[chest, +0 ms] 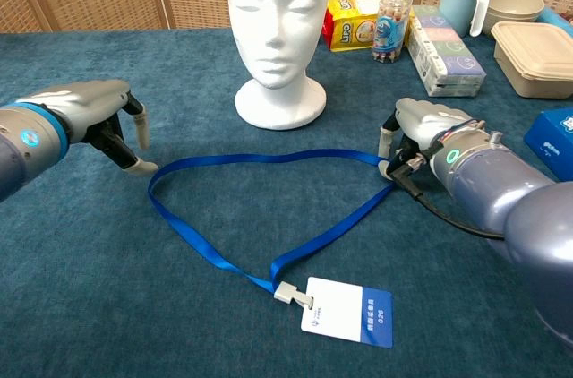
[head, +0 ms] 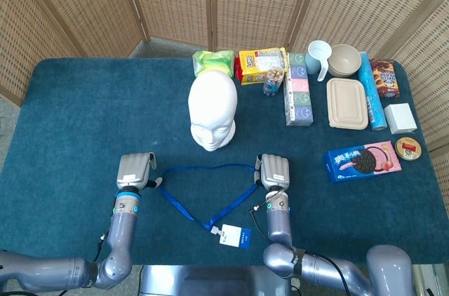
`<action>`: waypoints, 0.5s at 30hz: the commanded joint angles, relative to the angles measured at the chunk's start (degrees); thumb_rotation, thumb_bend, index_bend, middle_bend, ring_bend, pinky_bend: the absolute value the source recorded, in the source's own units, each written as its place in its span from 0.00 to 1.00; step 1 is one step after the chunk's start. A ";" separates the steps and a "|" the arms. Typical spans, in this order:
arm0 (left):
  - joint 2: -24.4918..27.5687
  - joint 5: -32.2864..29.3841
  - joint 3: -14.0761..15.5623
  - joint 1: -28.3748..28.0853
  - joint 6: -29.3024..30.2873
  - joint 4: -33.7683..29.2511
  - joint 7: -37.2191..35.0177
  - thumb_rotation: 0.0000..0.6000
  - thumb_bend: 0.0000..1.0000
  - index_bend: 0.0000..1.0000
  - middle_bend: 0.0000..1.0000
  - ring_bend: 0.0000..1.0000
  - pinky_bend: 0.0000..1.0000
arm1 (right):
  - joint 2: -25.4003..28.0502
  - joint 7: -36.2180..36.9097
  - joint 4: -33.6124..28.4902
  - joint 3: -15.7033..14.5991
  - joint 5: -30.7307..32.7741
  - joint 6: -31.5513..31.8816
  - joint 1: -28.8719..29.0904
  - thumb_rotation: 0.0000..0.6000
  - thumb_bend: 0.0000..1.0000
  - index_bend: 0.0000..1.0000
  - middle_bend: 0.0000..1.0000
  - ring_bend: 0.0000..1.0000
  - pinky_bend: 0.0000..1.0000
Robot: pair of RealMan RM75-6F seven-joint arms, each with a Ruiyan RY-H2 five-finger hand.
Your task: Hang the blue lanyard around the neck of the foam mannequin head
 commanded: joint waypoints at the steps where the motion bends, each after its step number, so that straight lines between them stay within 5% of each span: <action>1: -1.12 -1.00 -0.26 -0.78 -0.29 0.92 0.68 0.86 0.23 0.50 1.00 1.00 1.00 | 0.11 0.25 0.23 -0.03 0.22 -0.21 -0.11 1.00 0.52 0.62 0.95 1.00 1.00; 15: -4.48 -3.60 -0.99 -2.12 -1.19 5.10 0.75 0.85 0.24 0.50 1.00 1.00 1.00 | 0.58 0.97 0.54 -0.07 0.71 -0.89 -0.23 1.00 0.52 0.62 0.95 1.00 1.00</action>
